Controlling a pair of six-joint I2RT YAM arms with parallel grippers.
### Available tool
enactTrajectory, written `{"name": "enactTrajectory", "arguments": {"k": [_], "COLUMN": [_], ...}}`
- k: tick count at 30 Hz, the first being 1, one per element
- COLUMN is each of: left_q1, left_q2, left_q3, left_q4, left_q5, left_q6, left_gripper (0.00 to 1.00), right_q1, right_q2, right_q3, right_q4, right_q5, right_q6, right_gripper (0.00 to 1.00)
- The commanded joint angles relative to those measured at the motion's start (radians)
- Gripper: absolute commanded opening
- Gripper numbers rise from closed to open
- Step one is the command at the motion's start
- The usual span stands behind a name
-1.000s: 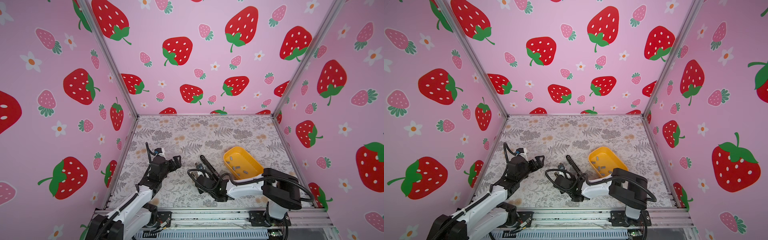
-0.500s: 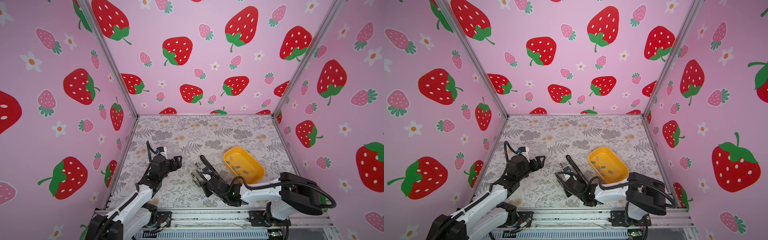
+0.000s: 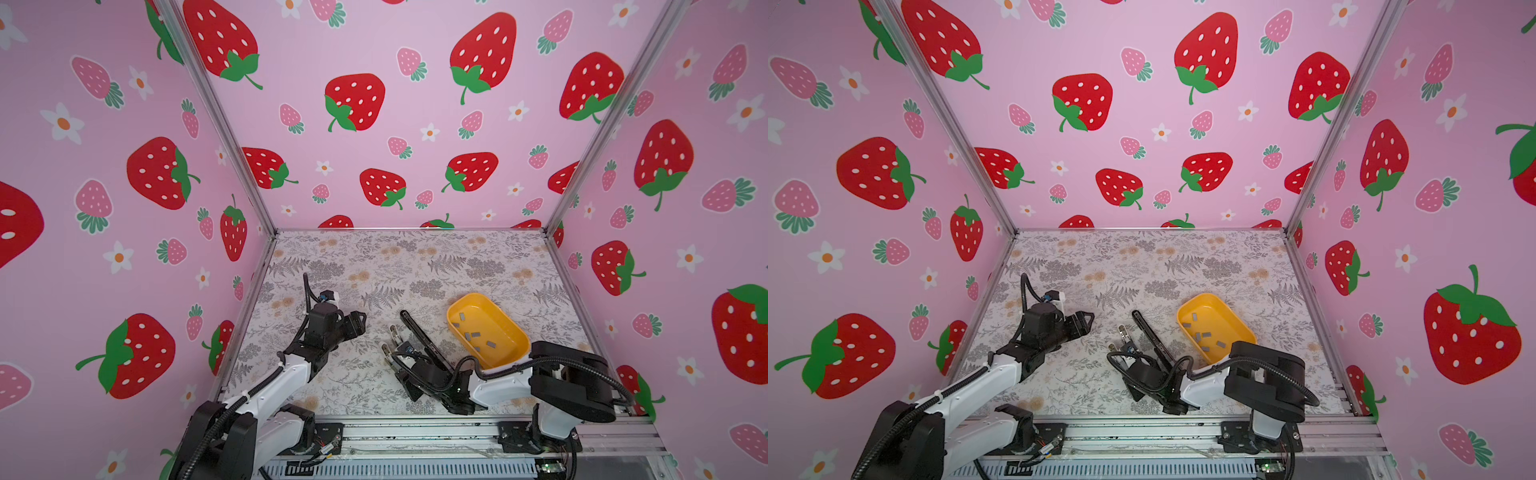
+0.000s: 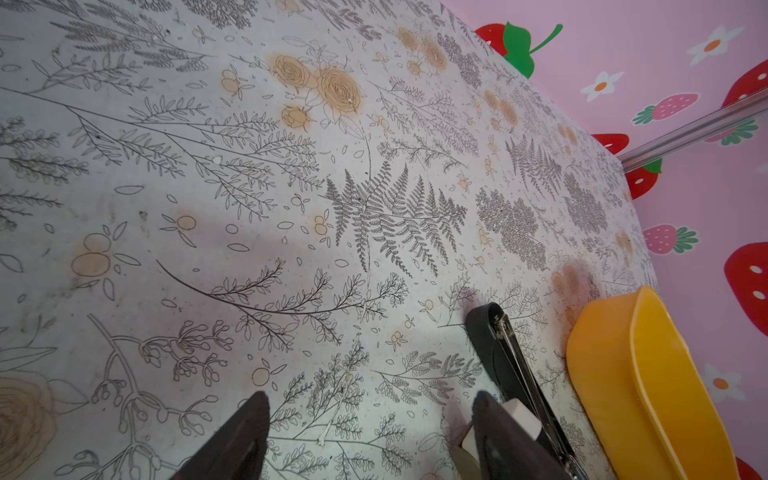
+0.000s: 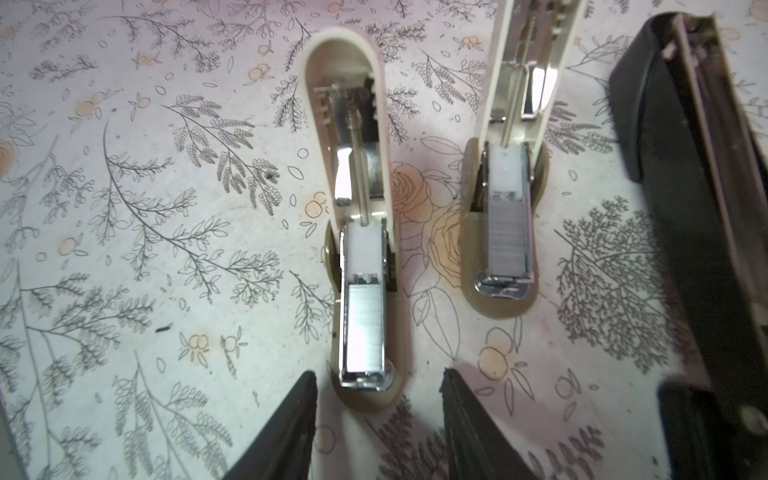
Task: Load the staples into the stapler
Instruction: 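Move the left gripper toward the beige staplers while the right gripper holds at the stapler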
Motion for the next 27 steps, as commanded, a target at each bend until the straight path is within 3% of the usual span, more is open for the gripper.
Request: {"name": "enactTrajectory", "arguments": {"k": [1,5,8,18,27], "left_q1": [0.01,0.014,0.015,0.012,-0.045], "left_q2": [0.029,0.044,0.048,-0.004,-0.095], "left_q3": [0.056,0.037,0.037,-0.033,-0.095], "left_q4": [-0.065,-0.051,-0.059,-0.135,-0.146], "left_q5": [0.058,0.119,0.144,0.201,0.129], "left_q6": [-0.003,-0.045,-0.064,-0.121,-0.155], "left_gripper": [0.78,0.78,0.78,0.78,0.73], "right_q1": [0.006,0.006,0.006,0.054,0.054], "right_q2": [0.043,0.071,0.087,0.126,0.146], "right_q3": [0.011,0.0,-0.008,-0.03,-0.046], "right_q4": [0.022,0.057,0.073,0.125,0.185], "right_q5": [0.012,0.015,0.023,0.038,0.013], "right_q6": [-0.019,-0.024,-0.024,-0.031,-0.027], "right_gripper": [0.5,0.45,0.32,0.3,0.27]}}
